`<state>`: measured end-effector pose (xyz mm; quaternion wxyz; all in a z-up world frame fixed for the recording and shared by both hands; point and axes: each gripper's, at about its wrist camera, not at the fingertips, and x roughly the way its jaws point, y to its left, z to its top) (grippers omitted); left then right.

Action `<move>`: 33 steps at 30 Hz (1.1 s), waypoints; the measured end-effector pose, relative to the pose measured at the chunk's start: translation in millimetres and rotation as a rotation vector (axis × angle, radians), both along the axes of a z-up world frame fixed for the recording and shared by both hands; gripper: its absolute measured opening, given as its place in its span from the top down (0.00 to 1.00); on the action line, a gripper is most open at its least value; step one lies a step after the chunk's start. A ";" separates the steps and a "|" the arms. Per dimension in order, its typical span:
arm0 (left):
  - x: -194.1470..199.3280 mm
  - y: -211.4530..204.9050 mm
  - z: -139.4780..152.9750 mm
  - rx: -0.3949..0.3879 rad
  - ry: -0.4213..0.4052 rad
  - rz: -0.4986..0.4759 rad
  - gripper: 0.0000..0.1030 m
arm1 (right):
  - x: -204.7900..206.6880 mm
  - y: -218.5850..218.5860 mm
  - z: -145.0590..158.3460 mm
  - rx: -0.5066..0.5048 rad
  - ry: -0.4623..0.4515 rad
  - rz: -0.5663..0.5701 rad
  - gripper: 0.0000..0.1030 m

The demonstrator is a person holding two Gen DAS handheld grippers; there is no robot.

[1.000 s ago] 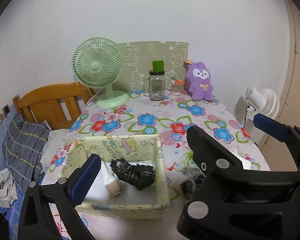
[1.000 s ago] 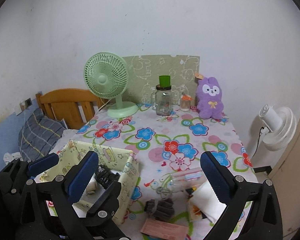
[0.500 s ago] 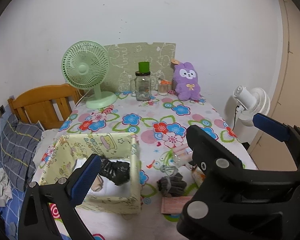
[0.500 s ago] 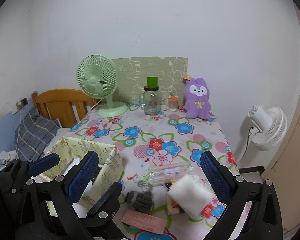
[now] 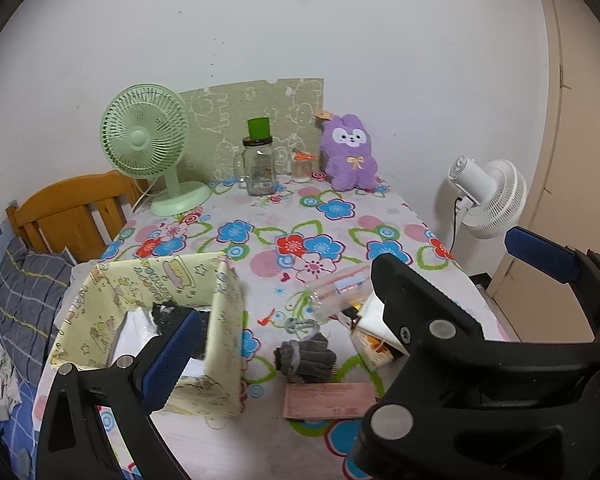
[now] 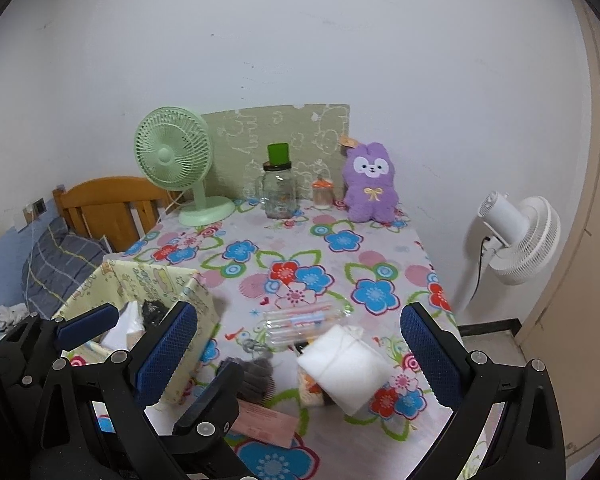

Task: Organize soft objects
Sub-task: 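Grasp the folded white cloth with the right tool while the left tool approaches the pink packet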

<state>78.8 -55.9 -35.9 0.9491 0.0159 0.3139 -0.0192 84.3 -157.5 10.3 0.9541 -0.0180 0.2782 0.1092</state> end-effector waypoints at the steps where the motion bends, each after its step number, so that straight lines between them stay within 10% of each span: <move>1: 0.0 -1.7 -1.6 -0.001 0.001 -0.004 0.00 | 0.2 -2.5 -1.9 0.001 0.001 -0.004 0.00; 33: 33.8 -38.1 -93.1 0.029 0.168 -0.054 0.04 | 34.0 -35.4 -94.9 -0.060 0.143 -0.002 0.04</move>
